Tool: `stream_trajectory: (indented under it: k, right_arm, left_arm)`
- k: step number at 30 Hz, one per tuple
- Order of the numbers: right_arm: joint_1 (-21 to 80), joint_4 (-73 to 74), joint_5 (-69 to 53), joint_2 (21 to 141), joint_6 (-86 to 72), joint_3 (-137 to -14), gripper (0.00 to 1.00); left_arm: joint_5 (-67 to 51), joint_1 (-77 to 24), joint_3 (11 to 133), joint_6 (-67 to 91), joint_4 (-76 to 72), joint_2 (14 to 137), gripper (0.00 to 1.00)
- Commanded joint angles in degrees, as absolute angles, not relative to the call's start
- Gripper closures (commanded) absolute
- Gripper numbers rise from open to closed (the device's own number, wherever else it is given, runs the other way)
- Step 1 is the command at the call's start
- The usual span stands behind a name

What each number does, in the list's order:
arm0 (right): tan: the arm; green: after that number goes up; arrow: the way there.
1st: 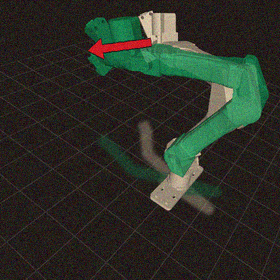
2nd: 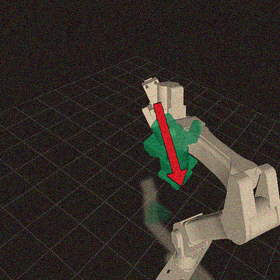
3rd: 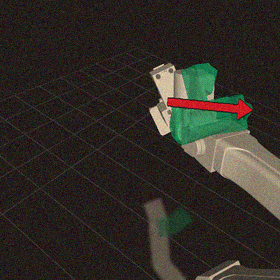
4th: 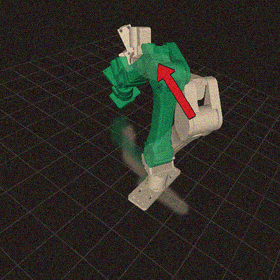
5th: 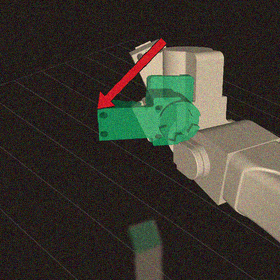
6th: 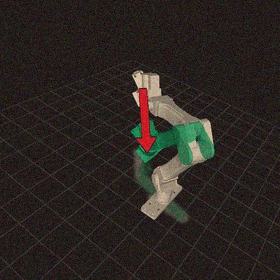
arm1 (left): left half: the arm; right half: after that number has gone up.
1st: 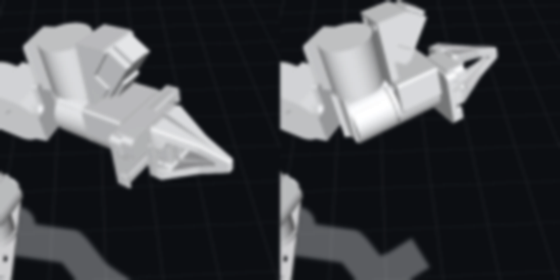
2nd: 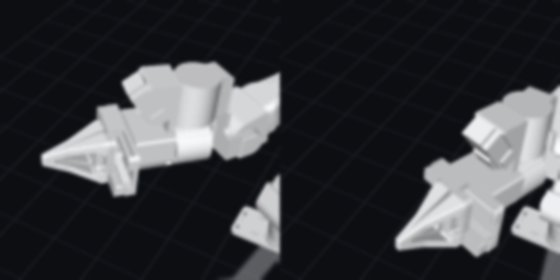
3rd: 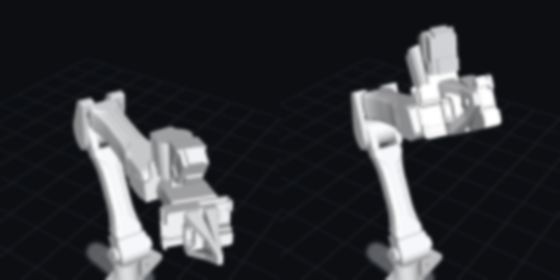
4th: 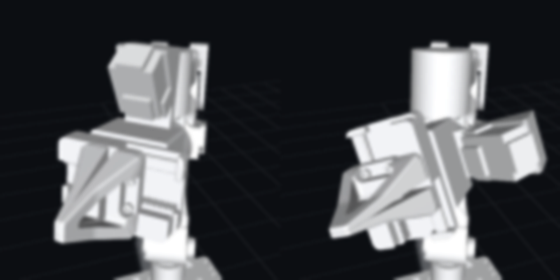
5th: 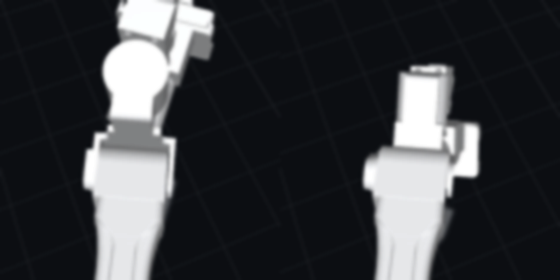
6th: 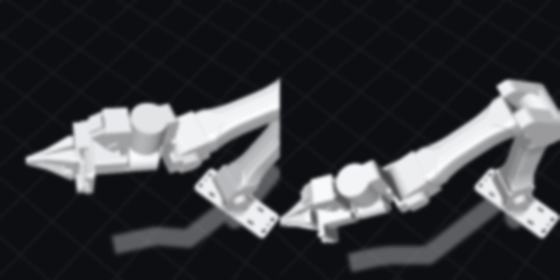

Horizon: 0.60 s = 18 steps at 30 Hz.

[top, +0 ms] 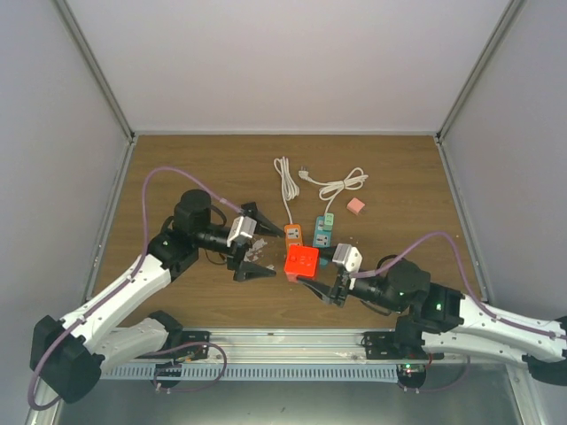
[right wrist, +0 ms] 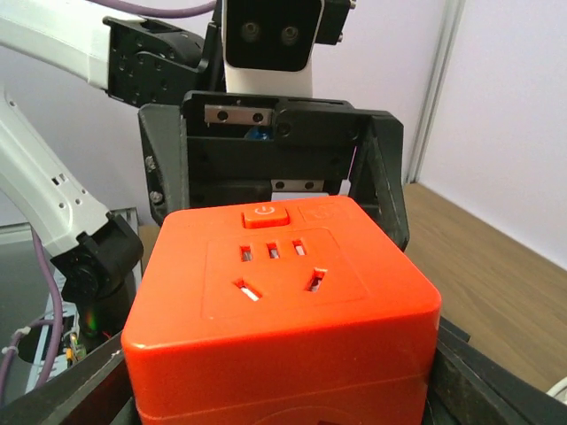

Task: Insert the plug

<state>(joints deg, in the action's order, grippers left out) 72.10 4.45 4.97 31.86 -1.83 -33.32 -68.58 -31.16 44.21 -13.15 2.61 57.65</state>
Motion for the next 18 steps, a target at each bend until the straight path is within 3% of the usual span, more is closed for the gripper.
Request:
stream_trajectory:
  k: [1,12,18]
  right_arm:
    - [72.45,0.18,4.33,32.19,-1.96,-32.67,1.0]
    - [72.42,-2.22,3.86,31.82,-1.76,-32.58,1.0]
    - [72.42,-2.24,3.87,30.52,-1.76,-32.26,0.99]
  left_arm:
    - [-68.59,-34.56,41.84,-8.46,-8.45,58.39,0.01]
    - [-60.46,-42.46,41.24,-7.87,-10.87,59.28,0.01]
    - [-60.1,-42.89,41.16,-8.0,-11.33,61.05,0.3]
